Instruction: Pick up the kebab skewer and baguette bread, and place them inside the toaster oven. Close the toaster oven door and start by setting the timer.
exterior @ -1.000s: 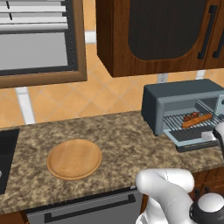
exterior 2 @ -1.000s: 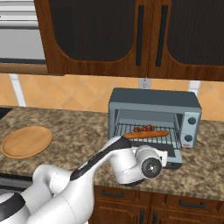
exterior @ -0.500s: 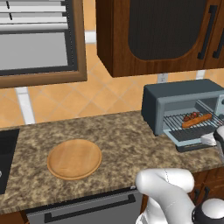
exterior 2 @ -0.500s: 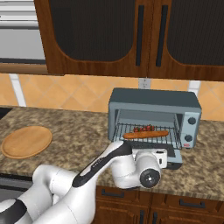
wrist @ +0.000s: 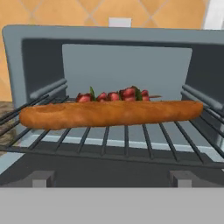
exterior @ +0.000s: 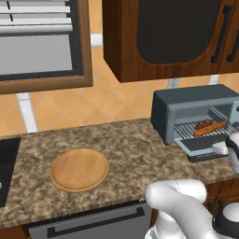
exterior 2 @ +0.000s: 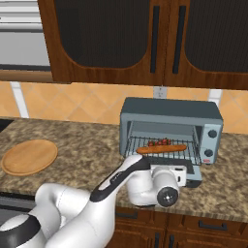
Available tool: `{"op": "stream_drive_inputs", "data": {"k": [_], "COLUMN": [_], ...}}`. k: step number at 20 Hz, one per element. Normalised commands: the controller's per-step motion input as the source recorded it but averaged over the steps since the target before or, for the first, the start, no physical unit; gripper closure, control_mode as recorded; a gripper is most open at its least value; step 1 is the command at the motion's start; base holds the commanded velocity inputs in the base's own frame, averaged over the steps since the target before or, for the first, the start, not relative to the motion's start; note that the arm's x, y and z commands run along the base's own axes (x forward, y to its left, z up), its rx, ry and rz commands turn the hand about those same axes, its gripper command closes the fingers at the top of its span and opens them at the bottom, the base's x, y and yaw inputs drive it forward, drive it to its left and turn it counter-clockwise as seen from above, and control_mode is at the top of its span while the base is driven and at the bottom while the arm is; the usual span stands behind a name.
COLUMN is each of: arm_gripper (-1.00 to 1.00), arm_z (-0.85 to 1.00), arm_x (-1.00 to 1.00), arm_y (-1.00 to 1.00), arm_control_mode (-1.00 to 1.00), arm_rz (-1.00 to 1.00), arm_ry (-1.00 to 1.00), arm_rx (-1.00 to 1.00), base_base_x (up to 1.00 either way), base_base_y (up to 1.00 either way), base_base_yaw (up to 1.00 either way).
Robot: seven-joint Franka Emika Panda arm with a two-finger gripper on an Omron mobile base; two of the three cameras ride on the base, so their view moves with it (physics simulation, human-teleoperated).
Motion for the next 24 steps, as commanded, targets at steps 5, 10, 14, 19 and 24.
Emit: {"op": "stream_drive_inputs", "data": {"k": [5,10,14,19,24], "arm_gripper": [-1.0,-1.0,-1.0,-1.0,-1.0], "arm_z": [-0.11,0.0,0.0,0.0,0.0], "arm_x": [0.14,0.13,0.23,0.29,0.25], "arm_y": [-0.06,0.0,0.0,0.0,0.0], "arm_control_mode": [-1.0,-1.0,-1.0,-1.0,-1.0], "arm_rz": [0.0,0.0,0.0,0.0,0.0], "arm_ry": [-0.03,-0.05,-0.02,0.0,0.0], "arm_rx": [0.02,0.0,0.0,0.0,0.0], "base_base_x": [0.0,0.0,0.0,0.0,0.0], "base_base_y": [0.0,0.0,0.0,0.0,0.0], "base_base_yaw": [0.0,0.0,0.0,0.0,0.0]}}
